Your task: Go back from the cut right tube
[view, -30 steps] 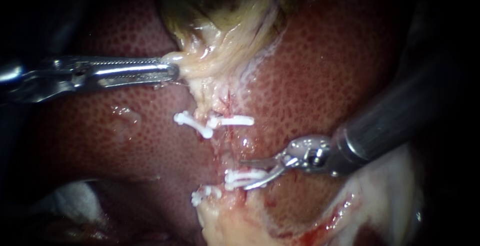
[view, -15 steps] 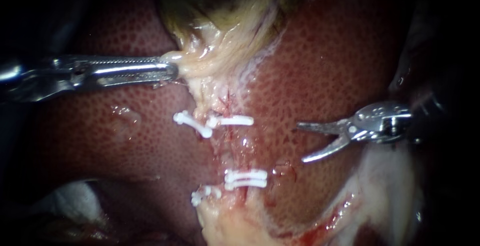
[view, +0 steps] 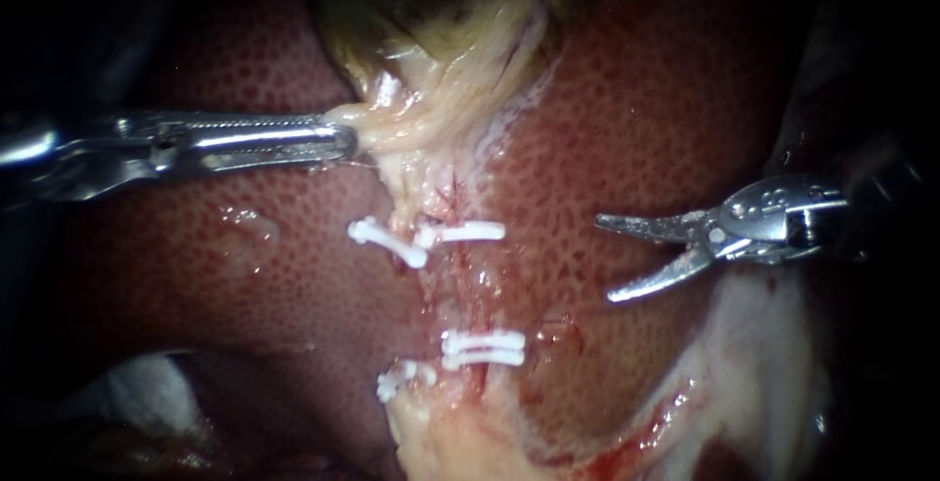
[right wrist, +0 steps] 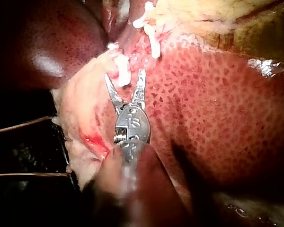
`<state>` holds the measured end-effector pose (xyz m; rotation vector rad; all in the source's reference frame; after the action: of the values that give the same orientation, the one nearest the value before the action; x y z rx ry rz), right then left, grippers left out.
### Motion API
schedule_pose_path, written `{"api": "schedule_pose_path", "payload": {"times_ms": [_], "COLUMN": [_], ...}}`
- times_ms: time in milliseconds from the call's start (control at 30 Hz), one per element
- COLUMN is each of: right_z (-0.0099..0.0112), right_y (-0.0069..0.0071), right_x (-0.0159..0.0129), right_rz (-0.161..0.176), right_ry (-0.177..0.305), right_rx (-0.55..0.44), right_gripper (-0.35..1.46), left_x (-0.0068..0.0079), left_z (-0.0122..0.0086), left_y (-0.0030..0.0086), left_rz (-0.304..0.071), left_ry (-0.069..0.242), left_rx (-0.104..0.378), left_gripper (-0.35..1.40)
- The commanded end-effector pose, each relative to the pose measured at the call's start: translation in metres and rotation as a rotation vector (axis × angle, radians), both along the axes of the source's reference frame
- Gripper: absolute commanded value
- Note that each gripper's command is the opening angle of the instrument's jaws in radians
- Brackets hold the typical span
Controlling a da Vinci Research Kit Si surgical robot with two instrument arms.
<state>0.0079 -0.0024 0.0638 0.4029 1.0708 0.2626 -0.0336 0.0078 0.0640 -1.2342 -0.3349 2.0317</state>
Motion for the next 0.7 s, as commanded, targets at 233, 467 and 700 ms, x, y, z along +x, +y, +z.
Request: {"api": "schedule_pose_path", "payload": {"times_ms": [233,467,700], "right_z": [0.0001,0.0,-0.0004], "right_y": [0.0,0.0,0.0002], "right_x": [0.0,0.0001,0.0003], "right_rz": [0.001,0.006,0.017], "right_ry": [0.005,0.009,0.019], "right_rx": [0.0,0.0,0.0], "right_gripper": [1.43,1.43,1.43], "left_x": [-0.0022,-0.0053,-0.0065], "left_z": [0.0026,0.0058,0.0075], "left_y": [-0.0012,-0.0026,-0.0027], "left_rz": [0.014,0.05,0.056], "left_ry": [0.004,0.014,0.014], "left_rx": [-0.005,0.0,0.01], "left_gripper": [-0.35,-0.35,-0.35]}}
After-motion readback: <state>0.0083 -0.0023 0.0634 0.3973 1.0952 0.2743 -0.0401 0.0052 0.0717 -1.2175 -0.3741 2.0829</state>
